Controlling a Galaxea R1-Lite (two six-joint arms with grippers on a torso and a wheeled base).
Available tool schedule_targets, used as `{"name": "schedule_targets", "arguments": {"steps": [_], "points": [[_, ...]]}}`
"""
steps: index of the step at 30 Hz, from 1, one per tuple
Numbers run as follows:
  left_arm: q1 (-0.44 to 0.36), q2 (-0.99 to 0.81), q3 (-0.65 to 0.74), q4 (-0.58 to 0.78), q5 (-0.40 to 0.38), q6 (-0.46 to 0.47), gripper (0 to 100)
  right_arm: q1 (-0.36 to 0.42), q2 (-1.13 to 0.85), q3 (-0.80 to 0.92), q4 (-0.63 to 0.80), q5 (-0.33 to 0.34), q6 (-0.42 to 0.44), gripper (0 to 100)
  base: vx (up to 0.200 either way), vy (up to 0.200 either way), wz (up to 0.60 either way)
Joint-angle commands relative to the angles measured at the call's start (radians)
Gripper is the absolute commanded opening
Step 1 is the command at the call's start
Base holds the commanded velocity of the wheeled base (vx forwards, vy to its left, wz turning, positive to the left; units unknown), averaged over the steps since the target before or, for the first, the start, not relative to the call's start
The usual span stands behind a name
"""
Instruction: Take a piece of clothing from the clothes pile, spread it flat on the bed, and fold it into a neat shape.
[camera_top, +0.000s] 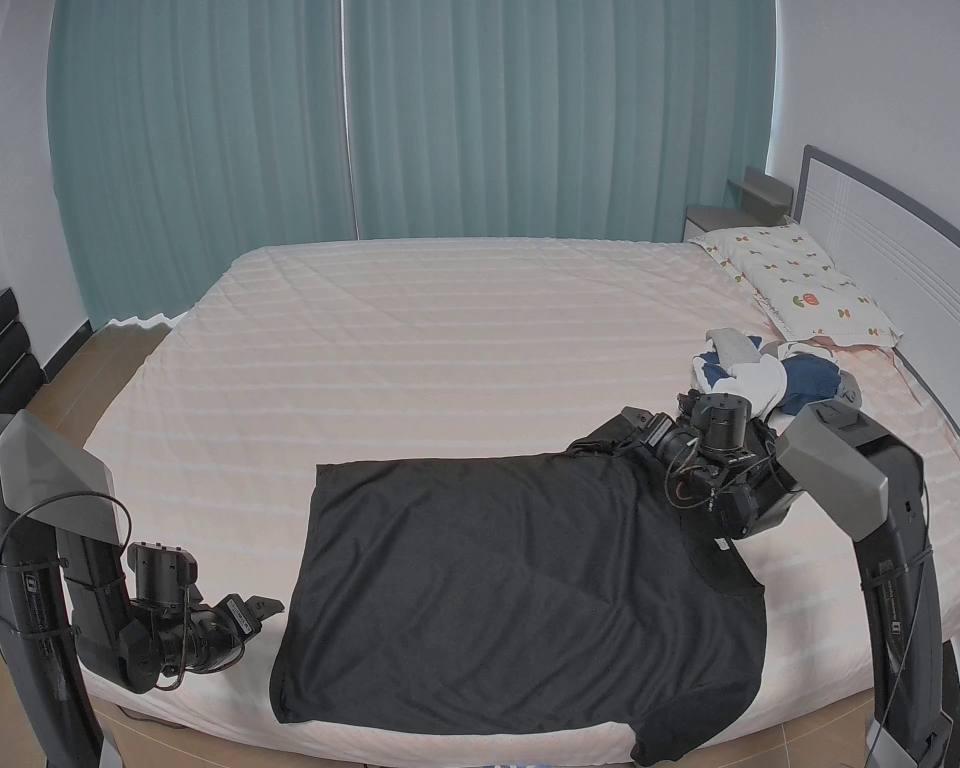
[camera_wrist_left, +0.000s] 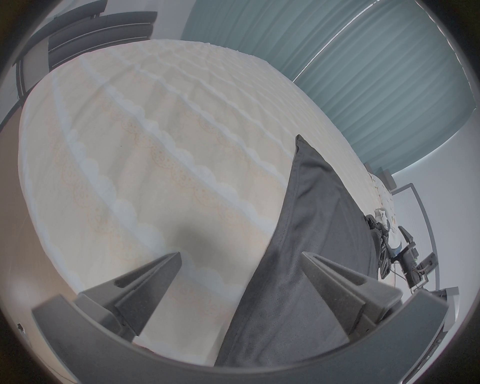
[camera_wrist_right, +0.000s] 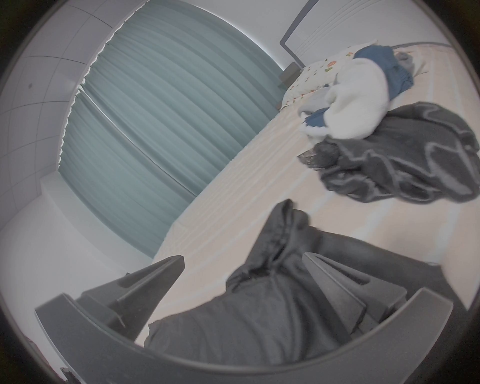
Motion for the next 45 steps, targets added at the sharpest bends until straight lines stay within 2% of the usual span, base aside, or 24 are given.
{"name": "schedule_targets", "arguments": {"steps": [1,4,8,16,22,26,27,28,30,31,32,33,37,45], "points": [[-0.035,-0.015,0.029,0.0,-0.005,-0.001,100,-0.048,-0.296,0.468,-0.176,0.003,-0.033,100,-0.2,0.0,0.0],[-0.041,-0.027,0.043,0.0,-0.008,-0.003,100,-0.047,-0.368,0.606,-0.236,0.017,-0.033,100,-0.2,0.0,0.0],[-0.058,-0.056,0.074,0.0,-0.052,-0.007,100,-0.041,-0.488,0.857,-0.313,0.049,-0.033,100,-0.2,0.0,0.0],[-0.105,-0.082,0.118,0.0,-0.109,-0.006,100,-0.047,-0.517,1.086,-0.464,0.044,-0.035,100,-0.15,0.0,0.0],[-0.147,-0.058,0.097,-0.002,-0.117,0.005,100,-0.048,-0.518,1.19,-0.563,0.049,-0.035,100,0.0,0.0,0.0],[-0.15,-0.012,0.071,-0.069,-0.118,0.025,100,-0.047,-0.517,1.261,-0.602,0.058,-0.042,100,0.0,0.0,0.0],[-0.15,0.001,0.074,-0.089,-0.118,0.04,100,-0.047,-0.517,1.269,-0.604,0.066,-0.044,100,0.0,0.0,0.0],[-0.148,0.045,0.075,-0.135,-0.12,0.101,100,-0.048,-0.517,1.288,-0.604,0.087,-0.044,100,0.0,0.0,0.0],[-0.148,0.085,0.071,-0.166,-0.115,0.163,100,-0.048,-0.517,1.304,-0.604,0.107,-0.044,100,0.0,0.0,0.0],[-0.148,0.085,0.071,-0.166,-0.115,0.163,100,-0.048,-0.517,1.304,-0.604,0.107,-0.044,100,0.0,0.0,0.0],[-0.15,0.123,0.061,-0.207,-0.108,0.213,100,-0.05,-0.512,1.318,-0.604,0.127,-0.051,100,0.0,0.0,0.0],[-0.15,0.128,0.061,-0.217,-0.109,0.223,100,-0.05,-0.511,1.319,-0.604,0.129,-0.054,100,0.0,0.0,0.0],[-0.186,0.153,0.038,-0.221,-0.104,0.247,100,-0.048,-0.508,1.331,-0.606,0.13,-0.073,100,0.0,0.0,0.0],[-0.185,0.156,0.006,-0.221,-0.101,0.256,100,-0.048,-0.514,1.334,-0.606,0.13,-0.073,100,0.0,0.0,0.0]]}}
